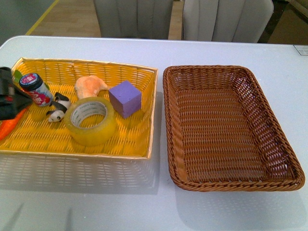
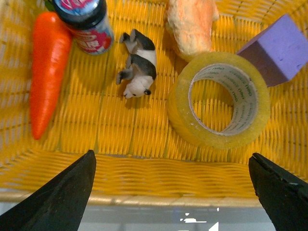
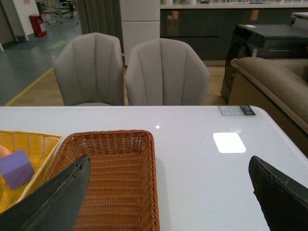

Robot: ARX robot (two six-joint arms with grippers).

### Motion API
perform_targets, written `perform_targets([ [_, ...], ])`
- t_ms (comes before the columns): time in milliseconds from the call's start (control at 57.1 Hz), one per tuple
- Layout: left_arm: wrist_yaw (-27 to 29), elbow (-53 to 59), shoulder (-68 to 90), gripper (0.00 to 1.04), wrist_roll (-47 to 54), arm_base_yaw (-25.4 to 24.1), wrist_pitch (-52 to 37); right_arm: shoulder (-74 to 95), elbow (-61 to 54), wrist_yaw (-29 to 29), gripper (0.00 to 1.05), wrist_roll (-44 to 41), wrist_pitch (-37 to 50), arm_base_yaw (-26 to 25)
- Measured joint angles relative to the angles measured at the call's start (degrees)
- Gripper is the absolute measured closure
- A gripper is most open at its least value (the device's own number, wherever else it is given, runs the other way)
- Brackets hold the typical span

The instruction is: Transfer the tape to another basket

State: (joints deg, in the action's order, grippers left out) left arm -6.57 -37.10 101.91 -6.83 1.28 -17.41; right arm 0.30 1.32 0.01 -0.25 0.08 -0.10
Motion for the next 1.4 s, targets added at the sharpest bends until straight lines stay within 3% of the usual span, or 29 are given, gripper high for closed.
perform_targets([
  [333, 4.4, -13.9, 18.9, 0.09, -4.3, 2.1, 1.0, 0.0, 0.0, 0.0, 0.09, 0.0, 0.0, 0.0],
  [963, 7.0, -25.8, 31.5, 0.10, -5.2, 4.4, 6.0, 0.0, 0.0, 0.0, 0.09, 0.0, 0.0, 0.0],
  [1173, 7.1, -27.2, 32.3, 0.41, -5.3, 4.9, 6.5, 0.0, 0.0, 0.0, 0.09, 0.0, 0.0, 0.0],
  [1330, 6.8, -27.4, 32.3, 0.75, -6.1, 5.7, 6.2, 0.0, 0.0, 0.0, 0.09, 0.0, 0.0, 0.0],
  [1400, 6.7, -26.9, 31.9, 0.85, -6.3, 5.9, 5.7, 0.0, 0.0, 0.0, 0.09, 0.0, 0.0, 0.0],
])
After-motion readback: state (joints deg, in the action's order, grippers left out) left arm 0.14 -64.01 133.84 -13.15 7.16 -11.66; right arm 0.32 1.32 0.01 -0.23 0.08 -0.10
